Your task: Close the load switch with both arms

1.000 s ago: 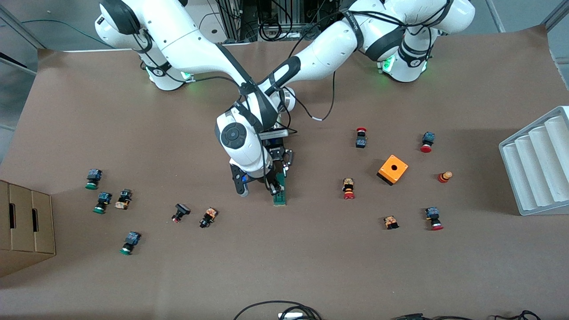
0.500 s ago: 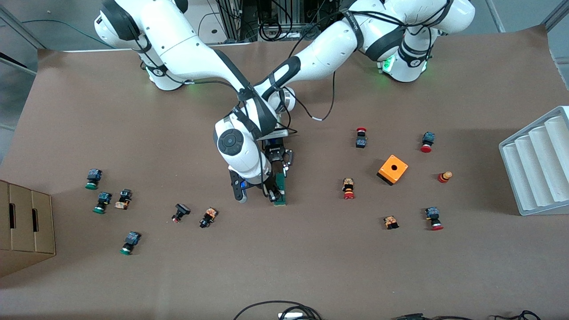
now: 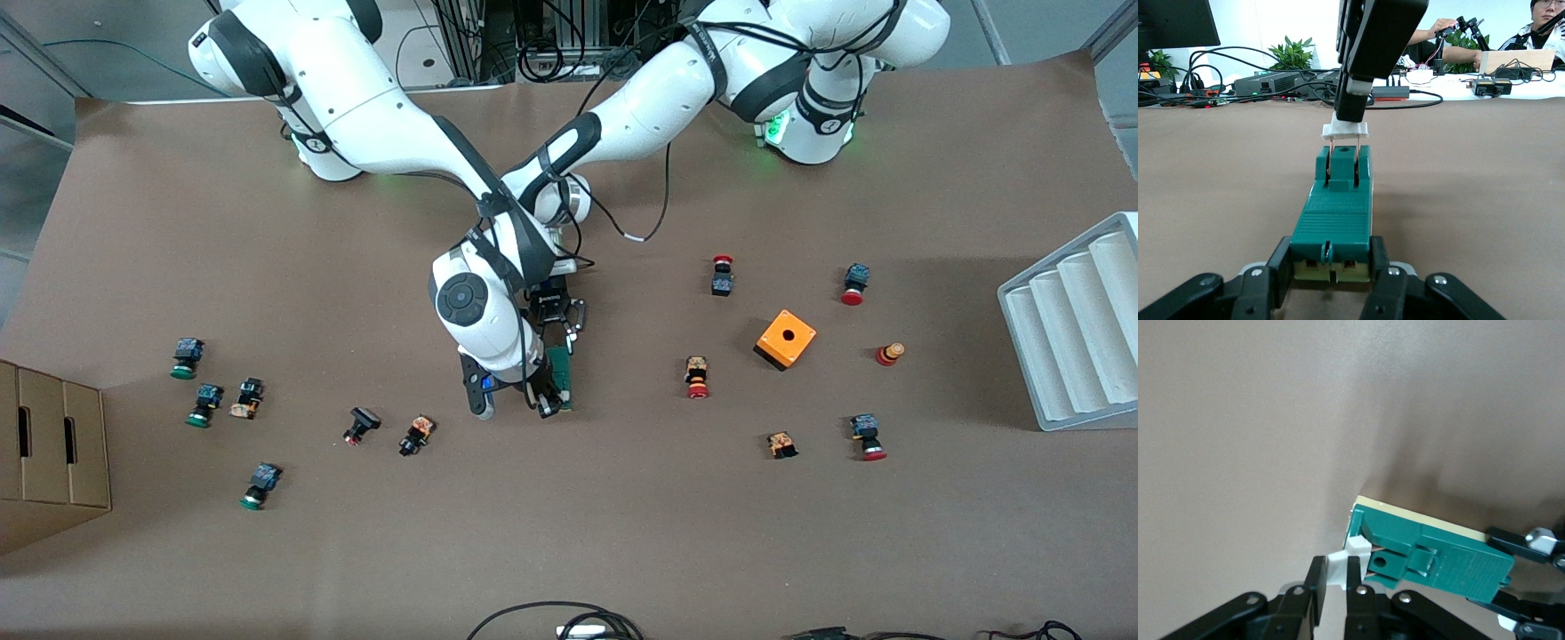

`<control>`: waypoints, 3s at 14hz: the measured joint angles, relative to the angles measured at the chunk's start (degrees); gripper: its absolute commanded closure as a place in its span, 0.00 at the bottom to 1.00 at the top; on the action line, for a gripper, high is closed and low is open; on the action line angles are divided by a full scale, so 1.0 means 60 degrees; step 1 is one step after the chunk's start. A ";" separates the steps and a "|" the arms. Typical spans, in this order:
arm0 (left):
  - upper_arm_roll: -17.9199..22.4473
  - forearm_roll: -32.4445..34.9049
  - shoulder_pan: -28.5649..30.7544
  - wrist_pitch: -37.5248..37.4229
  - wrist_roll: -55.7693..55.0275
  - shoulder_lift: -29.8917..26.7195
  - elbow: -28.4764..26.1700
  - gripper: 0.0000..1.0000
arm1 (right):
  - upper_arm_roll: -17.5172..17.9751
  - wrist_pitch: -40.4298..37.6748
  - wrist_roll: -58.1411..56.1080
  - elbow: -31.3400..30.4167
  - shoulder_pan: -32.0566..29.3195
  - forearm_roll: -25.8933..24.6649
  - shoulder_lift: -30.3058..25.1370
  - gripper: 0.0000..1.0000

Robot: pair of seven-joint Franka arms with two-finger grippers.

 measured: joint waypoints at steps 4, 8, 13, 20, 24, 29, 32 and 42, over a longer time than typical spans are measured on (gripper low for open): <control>0.0000 0.0000 0.0000 0.0000 0.0002 0.0001 0.0000 0.49 | 0.0001 0.0016 -0.0002 0.0246 -0.0024 0.0000 0.0265 0.83; 0.0000 0.0000 0.0000 0.0000 0.0013 0.0001 0.0000 0.49 | 0.0001 0.0018 -0.0002 0.0385 -0.0036 0.0000 0.0408 0.83; 0.0000 0.0000 0.0000 0.0000 0.0018 0.0001 0.0000 0.49 | 0.0001 0.0019 -0.0002 0.0512 -0.0042 0.0000 0.0550 0.83; 0.0000 0.0001 0.0000 0.0000 0.0025 0.0001 0.0000 0.49 | 0.0006 0.0019 0.0004 0.0754 -0.0079 0.0000 0.0787 0.83; 0.0000 0.0001 0.0000 -0.0001 0.0028 0.0001 0.0000 0.49 | 0.0072 -0.0020 0.0043 0.0884 -0.0117 0.0001 0.0843 0.73; 0.0000 0.0003 0.0001 0.0000 0.0037 0.0002 0.0000 0.38 | 0.0193 -0.0544 0.0089 0.1152 -0.0415 0.0013 0.0753 0.00; 0.0000 0.0004 0.0012 0.0000 0.0041 0.0002 0.0018 0.00 | 0.0190 -0.1391 -0.0353 0.1229 -0.0774 0.0013 0.0097 0.00; -0.0007 0.0006 0.0029 0.0001 0.0040 -0.0019 0.0168 0.00 | 0.0164 -0.7255 -0.8016 0.0076 -0.3843 0.0015 -0.4375 0.00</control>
